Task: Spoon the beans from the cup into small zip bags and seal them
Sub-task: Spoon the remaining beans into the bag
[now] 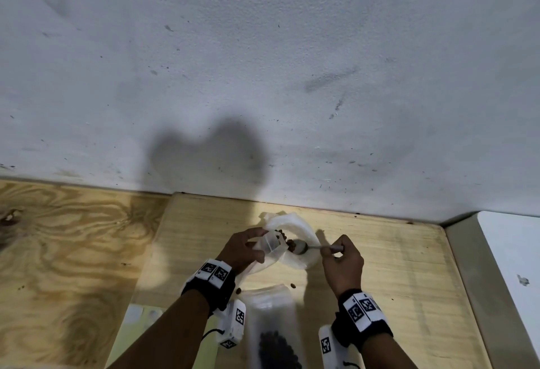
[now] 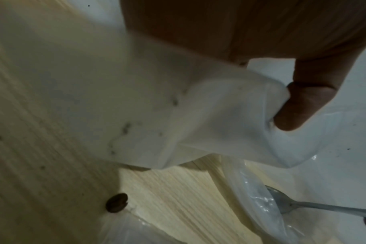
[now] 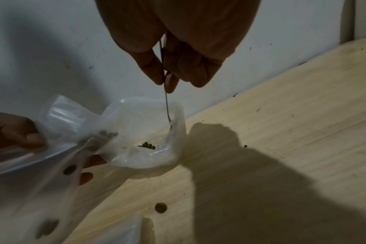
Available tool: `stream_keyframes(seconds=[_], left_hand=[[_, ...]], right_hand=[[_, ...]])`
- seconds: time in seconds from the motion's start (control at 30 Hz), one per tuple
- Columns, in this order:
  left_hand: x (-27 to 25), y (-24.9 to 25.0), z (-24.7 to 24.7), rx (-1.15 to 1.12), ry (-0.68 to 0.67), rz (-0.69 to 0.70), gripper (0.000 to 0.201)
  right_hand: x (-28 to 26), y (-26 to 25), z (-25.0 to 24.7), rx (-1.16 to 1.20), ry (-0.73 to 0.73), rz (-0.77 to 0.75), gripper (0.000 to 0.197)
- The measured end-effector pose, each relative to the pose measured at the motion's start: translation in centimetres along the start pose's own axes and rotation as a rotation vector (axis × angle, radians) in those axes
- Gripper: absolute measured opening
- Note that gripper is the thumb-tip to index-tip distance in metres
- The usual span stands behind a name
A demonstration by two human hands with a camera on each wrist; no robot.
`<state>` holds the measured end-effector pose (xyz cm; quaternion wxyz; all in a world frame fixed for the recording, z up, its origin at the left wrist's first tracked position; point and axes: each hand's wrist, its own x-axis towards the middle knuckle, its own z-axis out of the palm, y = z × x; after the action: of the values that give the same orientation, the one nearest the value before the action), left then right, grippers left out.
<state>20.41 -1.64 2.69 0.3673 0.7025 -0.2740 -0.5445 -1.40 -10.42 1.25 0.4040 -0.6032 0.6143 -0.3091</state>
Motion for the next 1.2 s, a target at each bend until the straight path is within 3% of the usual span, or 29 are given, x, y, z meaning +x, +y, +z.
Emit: stream_keyframes(seconds=[0.2, 0.4, 0.63, 0.9, 1.0, 1.2], left_hand=[[0.0, 0.4, -0.1, 0.027, -0.026, 0.003, 0.079], [0.2, 0.0, -0.2, -0.016, -0.024, -0.024, 0.071], [0.5, -0.4, -0.2, 0.014, -0.054, -0.031, 0.079], [0.5, -0.4, -1.3, 0.005, -0.031, -0.035, 0.076], [0.7, -0.5, -1.3, 0.007, -0.048, -0.042, 0.069], [0.7, -0.5, -0.7, 0.001, -0.06, -0.041, 0.078]], right_hand=[[-0.1, 2.1, 0.8, 0.175, 0.034, 0.3, 0.039], [-0.9, 4.5, 2.2, 0.23, -0.005, 0.431, 0.044], [-1.7, 4.6, 3.4, 0.314, -0.005, 0.465, 0.041], [-1.1, 4.5, 1.9, 0.233, 0.132, 0.415, 0.038], [-1.0, 4.2, 1.7, 0.228, 0.113, 0.383, 0.04], [-1.1, 3.6, 2.8, 0.234, 0.056, 0.412, 0.041]])
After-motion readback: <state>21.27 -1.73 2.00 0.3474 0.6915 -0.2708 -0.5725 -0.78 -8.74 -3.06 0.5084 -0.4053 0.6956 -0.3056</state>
